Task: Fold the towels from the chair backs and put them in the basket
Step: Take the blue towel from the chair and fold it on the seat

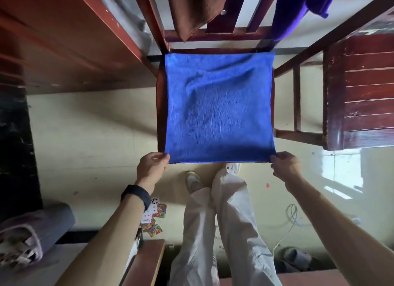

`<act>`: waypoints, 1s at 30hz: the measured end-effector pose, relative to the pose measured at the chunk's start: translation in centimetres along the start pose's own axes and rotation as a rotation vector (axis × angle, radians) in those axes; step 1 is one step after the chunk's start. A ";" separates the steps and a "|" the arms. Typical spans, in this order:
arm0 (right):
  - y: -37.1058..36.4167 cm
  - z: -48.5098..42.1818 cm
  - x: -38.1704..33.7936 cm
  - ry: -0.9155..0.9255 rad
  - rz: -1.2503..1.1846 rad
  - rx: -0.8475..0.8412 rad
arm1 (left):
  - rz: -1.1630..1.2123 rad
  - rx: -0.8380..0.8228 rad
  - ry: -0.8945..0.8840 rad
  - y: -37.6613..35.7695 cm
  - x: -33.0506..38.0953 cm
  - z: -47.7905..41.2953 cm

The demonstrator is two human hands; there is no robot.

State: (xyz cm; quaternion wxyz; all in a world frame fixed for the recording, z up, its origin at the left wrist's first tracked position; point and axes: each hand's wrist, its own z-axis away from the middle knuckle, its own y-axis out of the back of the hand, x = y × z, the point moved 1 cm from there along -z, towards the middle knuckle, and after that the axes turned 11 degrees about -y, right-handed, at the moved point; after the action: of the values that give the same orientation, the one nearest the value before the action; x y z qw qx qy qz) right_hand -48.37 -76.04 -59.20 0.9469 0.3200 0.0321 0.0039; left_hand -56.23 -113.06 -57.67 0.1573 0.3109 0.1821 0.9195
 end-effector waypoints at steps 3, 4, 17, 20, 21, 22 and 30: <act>-1.7 -0.5 0.6 0.010 -0.006 0.013 | -0.142 0.078 -0.027 -1.8 -1.4 -0.7; -2.2 -0.6 0.6 0.018 -0.013 0.033 | -0.201 0.102 -0.030 -2.2 -1.7 -1.0; -2.9 -0.6 0.4 0.104 0.067 0.079 | -0.382 0.080 -0.080 -3.6 -1.0 -1.4; -2.0 -0.1 0.3 0.128 -0.007 0.059 | -0.272 0.077 -0.072 -3.6 -0.1 -1.1; -1.6 0.1 0.4 0.117 -0.071 0.040 | -0.191 0.093 -0.061 -3.3 0.2 -1.0; -1.1 0.3 0.4 0.093 -0.145 0.020 | -0.088 0.109 -0.043 -2.9 0.5 -0.8; 5.8 5.8 -1.0 0.034 -0.593 -0.133 | 0.277 0.013 -0.016 4.4 5.1 4.5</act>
State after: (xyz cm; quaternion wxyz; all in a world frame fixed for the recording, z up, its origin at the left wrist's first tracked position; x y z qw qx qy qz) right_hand -48.91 -74.94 -51.03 0.9249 0.2341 0.1395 -0.2653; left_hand -58.01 -113.81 -49.79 0.0285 0.3416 0.1422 0.9286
